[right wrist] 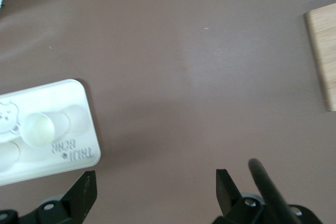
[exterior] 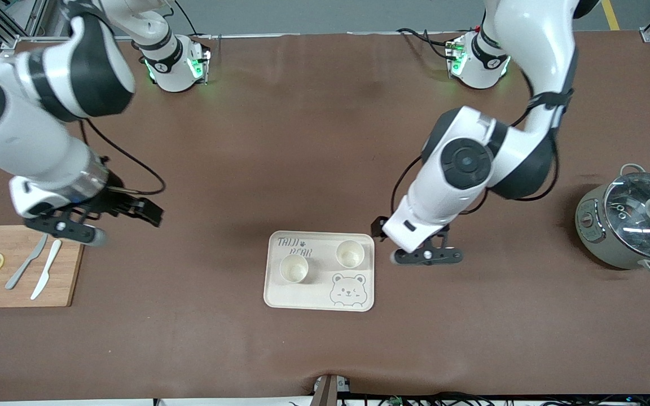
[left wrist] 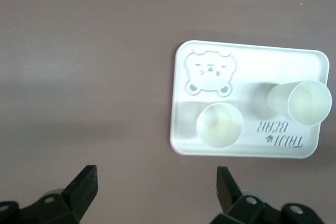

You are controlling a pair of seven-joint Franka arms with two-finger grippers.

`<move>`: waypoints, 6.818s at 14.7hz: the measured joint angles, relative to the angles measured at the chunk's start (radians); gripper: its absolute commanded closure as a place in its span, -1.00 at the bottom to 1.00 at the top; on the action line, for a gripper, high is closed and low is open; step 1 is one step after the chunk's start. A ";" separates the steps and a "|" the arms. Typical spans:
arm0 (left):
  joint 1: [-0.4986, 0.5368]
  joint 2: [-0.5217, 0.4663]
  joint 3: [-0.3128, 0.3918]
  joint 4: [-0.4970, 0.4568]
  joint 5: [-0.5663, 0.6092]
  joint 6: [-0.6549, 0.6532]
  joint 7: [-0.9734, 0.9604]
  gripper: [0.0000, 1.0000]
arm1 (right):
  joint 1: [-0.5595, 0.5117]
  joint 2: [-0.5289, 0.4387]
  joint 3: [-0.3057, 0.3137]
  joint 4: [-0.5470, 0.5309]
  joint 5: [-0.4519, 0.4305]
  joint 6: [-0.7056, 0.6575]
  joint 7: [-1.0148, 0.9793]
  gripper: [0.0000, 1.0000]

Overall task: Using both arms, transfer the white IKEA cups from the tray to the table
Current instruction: 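Lower the left and right grippers around the two white cups, then close the left and right grippers on the cup rims, then lift the cup with the left gripper and carry it toward the pot, then carry the cup with the right gripper toward the cutting board, then lower the cup with the right gripper beside the cutting board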

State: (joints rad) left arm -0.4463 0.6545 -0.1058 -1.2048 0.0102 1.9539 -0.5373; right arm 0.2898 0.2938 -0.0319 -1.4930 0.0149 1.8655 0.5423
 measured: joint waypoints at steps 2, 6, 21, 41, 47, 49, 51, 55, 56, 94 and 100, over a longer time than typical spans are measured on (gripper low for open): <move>-0.020 0.041 0.003 0.003 0.000 0.062 -0.010 -1.00 | 0.038 0.044 0.000 0.000 0.000 0.060 0.071 -1.00; -0.034 0.123 0.004 0.005 0.000 0.169 -0.010 -1.00 | 0.101 0.135 0.000 0.002 0.000 0.170 0.166 -1.00; -0.069 0.237 0.007 0.009 0.000 0.271 -0.057 -1.00 | 0.225 0.431 -0.004 0.088 0.000 0.430 0.268 -1.00; -0.070 0.253 0.007 -0.103 0.095 0.432 -0.231 1.00 | 0.251 0.545 -0.004 0.119 0.000 0.556 0.269 -1.00; -0.081 0.252 0.007 -0.105 0.095 0.431 -0.239 1.00 | 0.258 0.567 -0.004 0.122 0.000 0.581 0.269 -1.00; -0.081 0.252 0.007 -0.105 0.095 0.431 -0.238 1.00 | 0.259 0.572 -0.004 0.123 0.000 0.590 0.269 -1.00; -0.081 0.252 0.007 -0.105 0.095 0.431 -0.238 1.00 | 0.259 0.574 -0.004 0.124 0.000 0.593 0.269 -0.56; -0.079 0.202 0.007 -0.100 0.095 0.312 -0.238 1.00 | 0.259 0.574 -0.005 0.142 0.000 0.593 0.269 0.20; -0.078 0.170 0.007 -0.098 0.095 0.260 -0.238 1.00 | 0.259 0.575 -0.005 0.143 0.000 0.593 0.269 0.36; 0.482 -0.760 -0.025 -1.428 -0.125 0.733 0.592 1.00 | -0.047 0.112 -0.026 -0.144 0.009 0.204 -0.331 1.00; 0.481 -0.584 -0.040 -1.432 -0.125 0.886 0.592 1.00 | -0.163 0.085 -0.026 -0.271 0.019 0.327 -0.557 1.00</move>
State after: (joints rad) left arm 0.0351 0.0700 -0.1462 -2.6366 -0.1149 2.8402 0.0548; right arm 0.1266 0.3791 -0.0580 -1.7640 0.0344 2.1921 -0.0145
